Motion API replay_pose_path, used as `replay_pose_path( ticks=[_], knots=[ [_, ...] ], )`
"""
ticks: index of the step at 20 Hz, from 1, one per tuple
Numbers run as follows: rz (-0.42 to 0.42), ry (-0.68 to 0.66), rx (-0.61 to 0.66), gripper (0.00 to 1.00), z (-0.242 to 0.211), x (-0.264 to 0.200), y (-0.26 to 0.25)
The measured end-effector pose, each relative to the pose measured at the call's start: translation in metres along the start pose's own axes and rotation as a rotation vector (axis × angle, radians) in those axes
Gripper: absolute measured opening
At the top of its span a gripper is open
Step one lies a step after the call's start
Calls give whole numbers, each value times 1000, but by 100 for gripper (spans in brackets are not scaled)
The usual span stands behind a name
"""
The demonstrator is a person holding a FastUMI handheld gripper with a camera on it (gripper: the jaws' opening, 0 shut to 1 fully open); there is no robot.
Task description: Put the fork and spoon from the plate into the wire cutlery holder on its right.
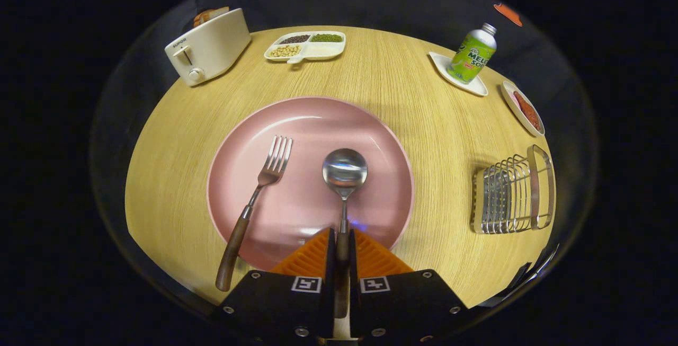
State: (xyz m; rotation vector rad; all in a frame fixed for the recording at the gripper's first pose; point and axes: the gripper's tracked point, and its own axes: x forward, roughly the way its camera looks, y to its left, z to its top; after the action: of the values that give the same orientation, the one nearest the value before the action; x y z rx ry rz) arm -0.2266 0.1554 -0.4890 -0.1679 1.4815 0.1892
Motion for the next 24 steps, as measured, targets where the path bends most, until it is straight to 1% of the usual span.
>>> replay_pose_path(
  ticks=[1, 2, 4, 8, 11, 16, 18, 20, 24],
  knots=[
    [1, -9, 10, 12, 2, 0, -1],
    [5, -13, 30, 10, 2, 0, 0],
    [38, -27, 74, 6, 4, -4, 4],
    [96, -120, 110, 5, 26, -27, -2],
    [133, -185, 134, 5, 46, -52, -17],
    [145, -289, 159, 5, 76, -97, -61],
    [136, -320, 174, 5, 85, -114, -84],
    [106, -343, 163, 5, 91, -127, -111],
    [7, -291, 90, 5, 81, -134, -167]
  ],
)
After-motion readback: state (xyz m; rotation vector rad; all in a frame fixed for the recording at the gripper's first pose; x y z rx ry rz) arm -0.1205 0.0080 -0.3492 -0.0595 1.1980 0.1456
